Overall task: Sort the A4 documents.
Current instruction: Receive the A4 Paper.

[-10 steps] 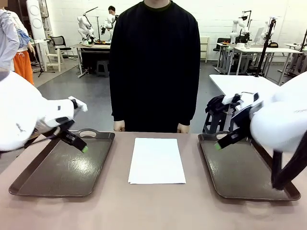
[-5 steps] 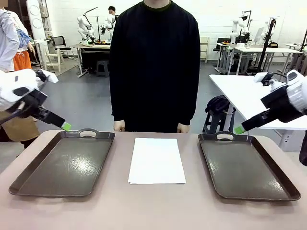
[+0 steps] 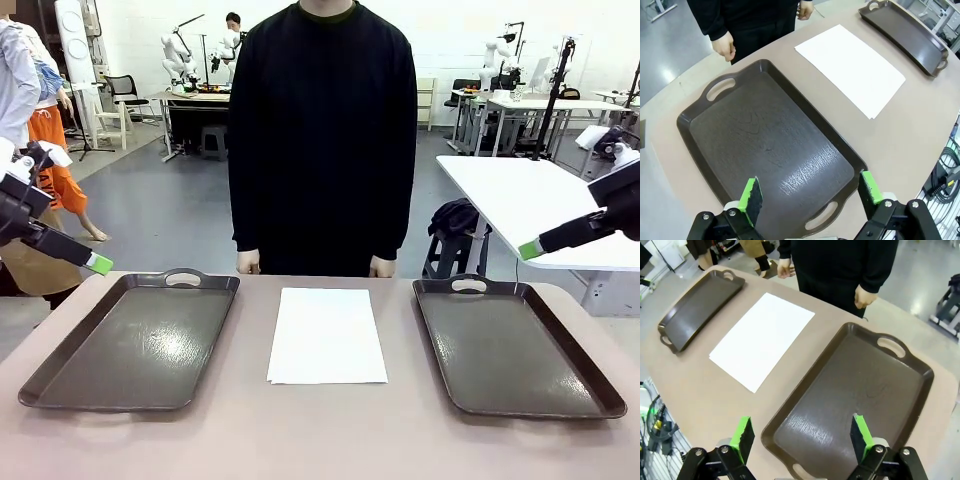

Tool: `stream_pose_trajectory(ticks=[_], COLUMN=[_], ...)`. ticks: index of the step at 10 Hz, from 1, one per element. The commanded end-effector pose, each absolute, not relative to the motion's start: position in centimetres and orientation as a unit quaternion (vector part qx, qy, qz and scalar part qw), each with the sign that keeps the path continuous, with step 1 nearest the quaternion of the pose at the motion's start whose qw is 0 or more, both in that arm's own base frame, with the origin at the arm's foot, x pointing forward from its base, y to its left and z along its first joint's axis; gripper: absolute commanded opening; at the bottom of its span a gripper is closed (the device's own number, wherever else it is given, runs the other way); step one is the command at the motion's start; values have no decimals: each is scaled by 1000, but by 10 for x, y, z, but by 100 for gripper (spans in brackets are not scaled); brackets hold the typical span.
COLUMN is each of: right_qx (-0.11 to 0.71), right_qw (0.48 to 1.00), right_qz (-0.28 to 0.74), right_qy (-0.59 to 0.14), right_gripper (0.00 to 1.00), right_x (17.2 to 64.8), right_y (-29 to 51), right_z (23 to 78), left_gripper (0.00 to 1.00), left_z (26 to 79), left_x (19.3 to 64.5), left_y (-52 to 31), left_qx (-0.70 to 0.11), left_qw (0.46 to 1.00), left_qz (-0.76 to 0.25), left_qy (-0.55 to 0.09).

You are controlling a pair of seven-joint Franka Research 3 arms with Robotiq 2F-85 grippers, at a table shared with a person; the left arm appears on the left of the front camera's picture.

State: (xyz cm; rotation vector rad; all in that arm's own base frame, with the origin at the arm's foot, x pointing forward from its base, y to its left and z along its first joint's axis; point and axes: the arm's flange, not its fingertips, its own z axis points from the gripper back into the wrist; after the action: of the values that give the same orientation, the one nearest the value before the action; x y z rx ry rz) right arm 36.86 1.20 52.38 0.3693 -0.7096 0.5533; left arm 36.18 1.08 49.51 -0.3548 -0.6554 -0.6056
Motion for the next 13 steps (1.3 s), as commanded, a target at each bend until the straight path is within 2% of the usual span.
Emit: stream_pose_trajectory(ticks=[1,7,8,13], right_qx=[189,190,179,179], right_qw=[881,885,889,889], right_qz=[268,253,255,255], right_qy=[-340,-342,-335,-335], right_gripper=[100,100,100,100], right_x=[365,374,371,371], right_y=[6,1,4,4], right_z=[512,501,518,518], left_gripper=[100,100,100,100], left_z=[495,495,495,495], left_x=[361,361,361,361], left_y=[11,9,9,9], left_qx=[-180,-172,-172,-172], left_qw=[878,884,884,884], left_qz=[-307,-302,-302,-302], left_qy=[-319,-313,-313,-313])
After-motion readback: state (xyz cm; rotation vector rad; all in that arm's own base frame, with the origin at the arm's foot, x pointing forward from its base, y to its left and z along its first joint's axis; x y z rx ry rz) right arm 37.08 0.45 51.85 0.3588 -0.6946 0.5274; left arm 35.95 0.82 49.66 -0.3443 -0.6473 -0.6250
